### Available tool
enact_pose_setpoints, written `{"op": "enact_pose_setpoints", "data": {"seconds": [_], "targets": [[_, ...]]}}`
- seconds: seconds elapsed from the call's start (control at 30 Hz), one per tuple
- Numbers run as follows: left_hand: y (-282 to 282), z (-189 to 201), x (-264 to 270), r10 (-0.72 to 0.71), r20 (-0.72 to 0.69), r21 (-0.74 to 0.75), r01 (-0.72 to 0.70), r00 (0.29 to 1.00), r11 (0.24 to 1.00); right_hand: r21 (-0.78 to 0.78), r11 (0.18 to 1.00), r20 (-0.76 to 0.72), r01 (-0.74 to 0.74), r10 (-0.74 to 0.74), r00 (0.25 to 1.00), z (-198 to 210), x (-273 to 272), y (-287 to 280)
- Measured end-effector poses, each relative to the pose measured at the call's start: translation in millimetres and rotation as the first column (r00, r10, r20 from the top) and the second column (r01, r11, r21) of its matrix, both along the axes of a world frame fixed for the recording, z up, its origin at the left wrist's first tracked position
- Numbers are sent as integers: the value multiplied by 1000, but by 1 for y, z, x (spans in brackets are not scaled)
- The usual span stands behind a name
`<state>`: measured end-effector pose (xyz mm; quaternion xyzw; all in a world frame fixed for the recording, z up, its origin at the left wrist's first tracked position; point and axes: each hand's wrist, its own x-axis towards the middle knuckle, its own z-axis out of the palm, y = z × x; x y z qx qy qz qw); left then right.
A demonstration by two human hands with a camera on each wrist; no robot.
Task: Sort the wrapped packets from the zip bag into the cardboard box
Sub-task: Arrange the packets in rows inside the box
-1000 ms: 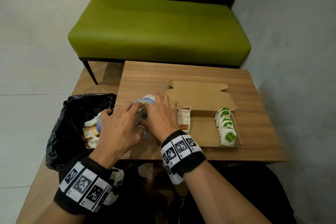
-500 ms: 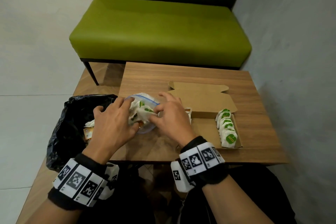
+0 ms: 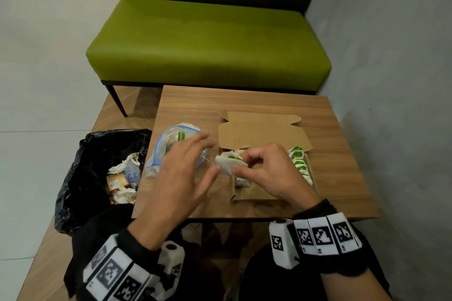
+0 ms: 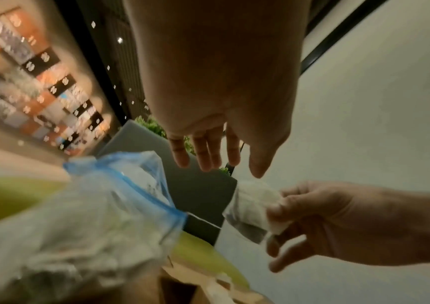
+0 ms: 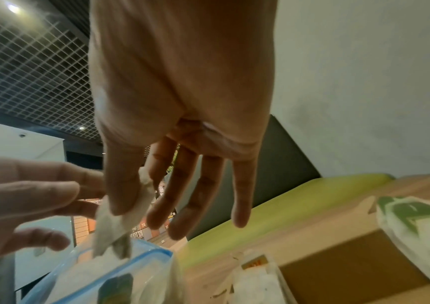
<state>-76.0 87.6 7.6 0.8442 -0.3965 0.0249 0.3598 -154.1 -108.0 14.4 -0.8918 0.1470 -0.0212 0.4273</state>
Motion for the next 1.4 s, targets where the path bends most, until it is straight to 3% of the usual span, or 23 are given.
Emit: {"op": "enact_pose_setpoints", "data": {"seconds": [0.17, 0.33, 0.63, 0.93, 1.03, 1.2, 1.27, 1.4], "targets": [[-14, -9, -8, -98, -296, -26, 95, 950, 995, 120, 987, 105, -104, 91, 990, -9, -15, -3], [-15, -15, -9, -120, -278, -69, 105, 953, 992, 230, 972, 75, -50, 34, 997, -11, -25, -9], [-14, -14, -11, -156, -271, -82, 138, 950, 987, 457, 889, 148, -32, -41, 988, -15, -22, -7], [-3, -16, -1, -11, -260, -53, -3, 966, 999, 350, 933, 301, 88, -201, 932, 16, -27, -21], [-6, -15, 0, -65, -309, 14, 73, 949, 997, 361, 930, 354, 73, -209, 911, 28, -25, -24], [-19, -15, -1, -232, -501, 5, 270, 834, 963, 309, 949, 398, 55, -182, 899, 32, -20, -19], [-24, -18, 1, -234, -450, 49, 286, 862, 957, 298, 953, 410, 53, -178, 894, 32, -21, -16], [-24, -32, 8, -33, -309, 253, 115, 950, 961, 253, 962, 442, 103, -210, 872, 35, -24, -17]]}}
